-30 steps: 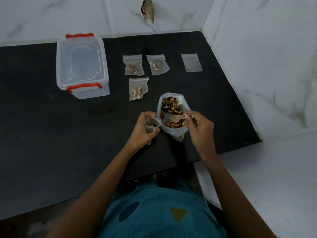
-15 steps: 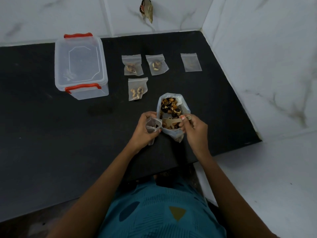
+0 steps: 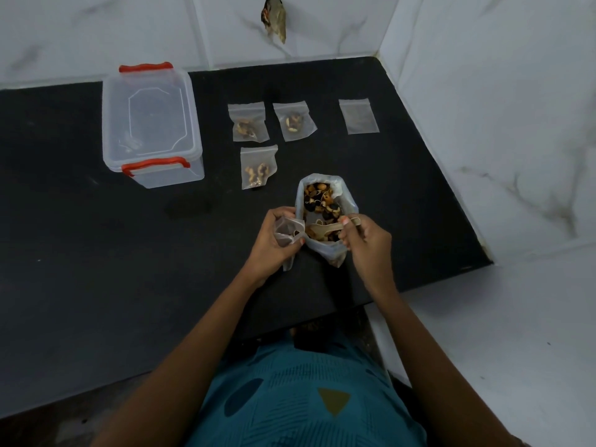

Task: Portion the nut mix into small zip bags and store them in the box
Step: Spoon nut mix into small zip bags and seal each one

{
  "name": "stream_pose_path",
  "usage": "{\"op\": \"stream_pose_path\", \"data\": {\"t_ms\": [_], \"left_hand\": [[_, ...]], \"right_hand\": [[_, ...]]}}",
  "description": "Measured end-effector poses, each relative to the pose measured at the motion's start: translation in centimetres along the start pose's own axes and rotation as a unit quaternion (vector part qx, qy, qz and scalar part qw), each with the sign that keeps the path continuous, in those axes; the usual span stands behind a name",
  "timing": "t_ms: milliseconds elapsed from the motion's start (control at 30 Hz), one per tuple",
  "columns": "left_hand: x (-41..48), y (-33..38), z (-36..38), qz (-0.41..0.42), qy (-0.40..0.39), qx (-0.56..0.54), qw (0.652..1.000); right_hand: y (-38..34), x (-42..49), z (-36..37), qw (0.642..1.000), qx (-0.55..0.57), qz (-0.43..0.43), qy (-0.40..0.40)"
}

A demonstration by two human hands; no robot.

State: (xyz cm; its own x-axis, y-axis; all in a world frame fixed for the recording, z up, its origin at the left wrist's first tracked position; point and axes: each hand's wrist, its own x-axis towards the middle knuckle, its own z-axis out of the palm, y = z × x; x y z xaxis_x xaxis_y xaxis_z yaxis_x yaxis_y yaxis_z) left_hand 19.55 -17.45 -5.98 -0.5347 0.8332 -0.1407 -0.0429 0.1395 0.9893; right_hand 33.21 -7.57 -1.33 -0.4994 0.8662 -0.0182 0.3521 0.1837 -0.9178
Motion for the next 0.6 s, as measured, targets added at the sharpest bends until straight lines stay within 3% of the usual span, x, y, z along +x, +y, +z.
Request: {"op": "stream_pose_path", "data": {"t_ms": [133,333,600], "left_hand": [[0.0,0.0,0.2,-0.006,-0.001,0.0,1.0],[0.0,0.3,0.0,-0.004,-0.006,0.002,1.0],[-0.2,0.2,-0.3,-0.007,-0.012,0.012,1.0]], "right_hand": [[0.2,0.5,-0.2,0.995,0.058,0.067,0.038],[1.0,0.7,-0.5,0.955,0.202,0.201,0.085],[0.4,0.7,-0.3,0.913,0.296,0.259,0.108]]}}
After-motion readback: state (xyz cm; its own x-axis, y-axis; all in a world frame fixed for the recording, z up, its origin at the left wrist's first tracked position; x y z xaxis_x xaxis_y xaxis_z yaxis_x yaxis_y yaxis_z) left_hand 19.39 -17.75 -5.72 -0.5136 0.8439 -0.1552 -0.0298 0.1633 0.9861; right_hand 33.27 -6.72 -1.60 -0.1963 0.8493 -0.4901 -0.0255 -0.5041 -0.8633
